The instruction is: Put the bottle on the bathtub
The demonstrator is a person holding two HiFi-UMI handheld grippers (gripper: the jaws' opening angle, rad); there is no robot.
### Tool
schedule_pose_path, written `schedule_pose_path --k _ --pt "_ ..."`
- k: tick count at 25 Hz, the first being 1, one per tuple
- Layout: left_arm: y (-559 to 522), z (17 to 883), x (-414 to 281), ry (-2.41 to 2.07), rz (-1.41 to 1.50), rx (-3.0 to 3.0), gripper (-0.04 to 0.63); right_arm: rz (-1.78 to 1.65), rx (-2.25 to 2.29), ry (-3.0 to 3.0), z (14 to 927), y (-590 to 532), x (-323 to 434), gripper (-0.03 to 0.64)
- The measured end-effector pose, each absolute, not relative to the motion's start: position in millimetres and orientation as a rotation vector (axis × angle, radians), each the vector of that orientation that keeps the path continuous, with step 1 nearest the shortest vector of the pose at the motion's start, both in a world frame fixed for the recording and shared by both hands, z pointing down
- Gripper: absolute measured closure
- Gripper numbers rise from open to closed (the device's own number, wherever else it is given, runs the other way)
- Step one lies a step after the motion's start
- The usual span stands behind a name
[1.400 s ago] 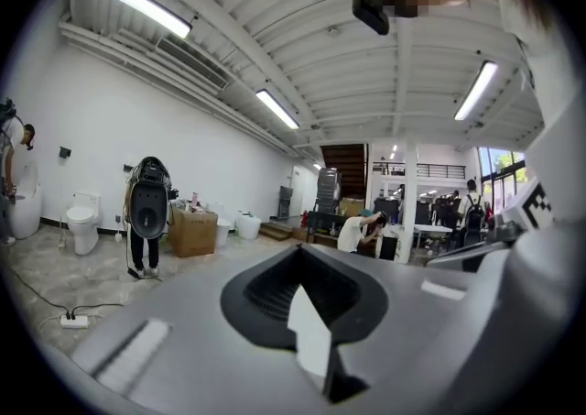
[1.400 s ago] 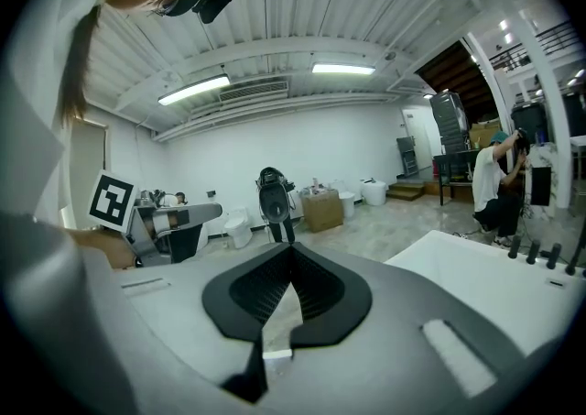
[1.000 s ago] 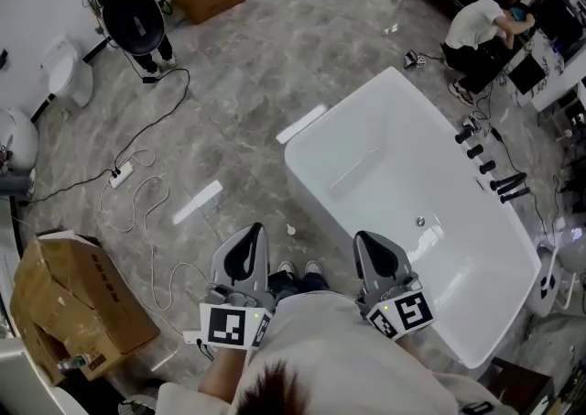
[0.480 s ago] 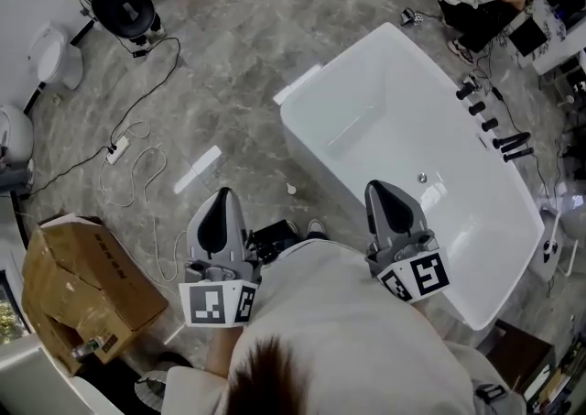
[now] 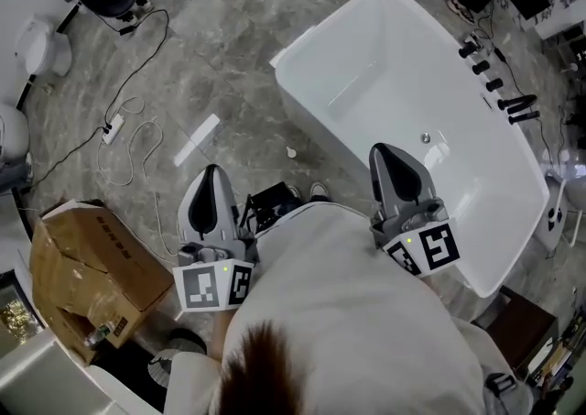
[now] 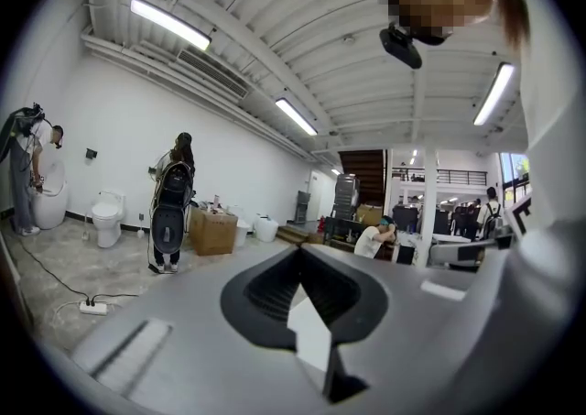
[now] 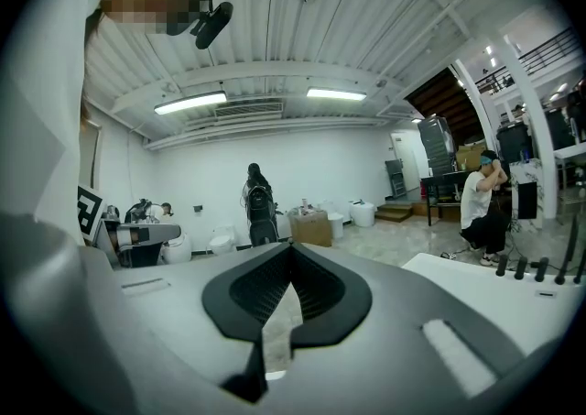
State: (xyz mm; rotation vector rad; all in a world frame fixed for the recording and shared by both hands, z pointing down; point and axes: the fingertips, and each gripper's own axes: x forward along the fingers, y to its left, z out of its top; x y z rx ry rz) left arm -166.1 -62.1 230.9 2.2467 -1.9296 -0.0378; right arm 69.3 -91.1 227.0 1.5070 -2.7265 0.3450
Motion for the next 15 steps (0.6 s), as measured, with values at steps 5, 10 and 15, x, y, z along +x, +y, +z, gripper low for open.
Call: schedule_pose_path --k 5,10,15 --pt "-60.3 238.1 -166.6 -1.929 -0.002 2.255 0.548 0.361 1.502 -2.733 228.7 -91.2 69.1 0.618" --pt "-59.3 238.9 -162.8 -1.920 0.008 2.276 0.546 0.364 1.497 -2.733 229.9 -90.6 68.9 0.618" --pt "-58.7 243.1 -161.0 -1.898 0.018 2.267 0.546 0.359 1.499 -2.733 229.2 -89.9 68.9 0.618"
